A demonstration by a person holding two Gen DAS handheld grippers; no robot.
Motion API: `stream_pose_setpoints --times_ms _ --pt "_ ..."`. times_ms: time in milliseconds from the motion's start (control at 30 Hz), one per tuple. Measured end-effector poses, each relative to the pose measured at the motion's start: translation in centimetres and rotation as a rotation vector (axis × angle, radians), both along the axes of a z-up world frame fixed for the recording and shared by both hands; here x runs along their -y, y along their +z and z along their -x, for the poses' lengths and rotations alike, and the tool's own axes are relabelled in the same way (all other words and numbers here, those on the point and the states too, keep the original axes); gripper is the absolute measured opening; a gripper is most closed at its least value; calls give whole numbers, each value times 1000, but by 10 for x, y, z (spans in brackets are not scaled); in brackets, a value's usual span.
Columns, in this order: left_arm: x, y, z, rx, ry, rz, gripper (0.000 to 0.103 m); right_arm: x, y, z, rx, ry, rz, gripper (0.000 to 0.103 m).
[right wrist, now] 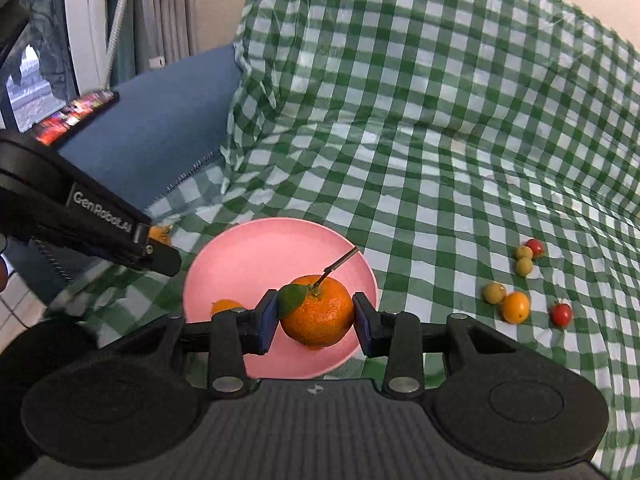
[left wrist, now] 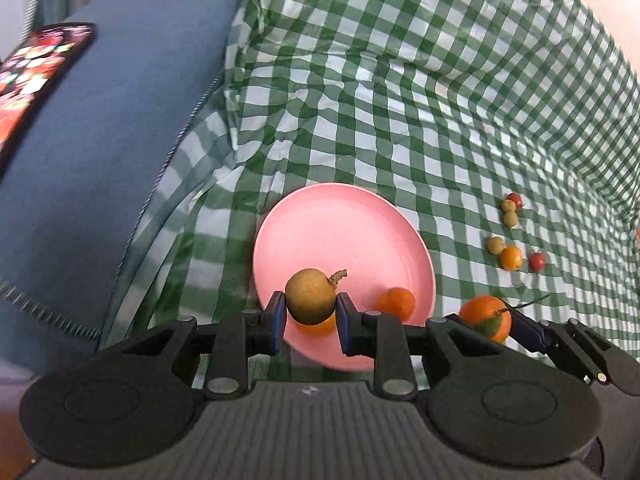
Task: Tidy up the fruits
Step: 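Carry the mandarin and yellow fruit onto the pink plate and open both grippers, then raise both tools away from the plate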
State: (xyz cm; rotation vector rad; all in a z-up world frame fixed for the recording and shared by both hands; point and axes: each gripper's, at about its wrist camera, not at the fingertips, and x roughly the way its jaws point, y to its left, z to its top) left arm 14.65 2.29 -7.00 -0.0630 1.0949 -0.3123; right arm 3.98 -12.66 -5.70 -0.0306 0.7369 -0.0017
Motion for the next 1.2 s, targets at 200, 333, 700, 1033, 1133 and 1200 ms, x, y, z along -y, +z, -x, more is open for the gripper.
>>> stream_pose_setpoints --times_ms 200,333,700,1033,1133,1200 --pt "20 -39 -38 -46 -18 -43 29 2 -32 -45 -73 3 12 41" --pt "30 -60 -54 -79 -38 -65 29 3 -47 -63 -100 2 8 41" --pt "41 -74 -67 -17 -88 -141 55 11 -67 -84 -133 -19 -14 41" --pt "24 -33 -30 83 -42 -134 103 11 -35 -57 -116 -67 -60 90" --pt "9 -18 1 108 -20 -126 103 7 -23 -27 -144 -74 -116 92" --pt "0 -11 22 107 -20 -121 103 3 -17 -8 -152 -73 -134 93"
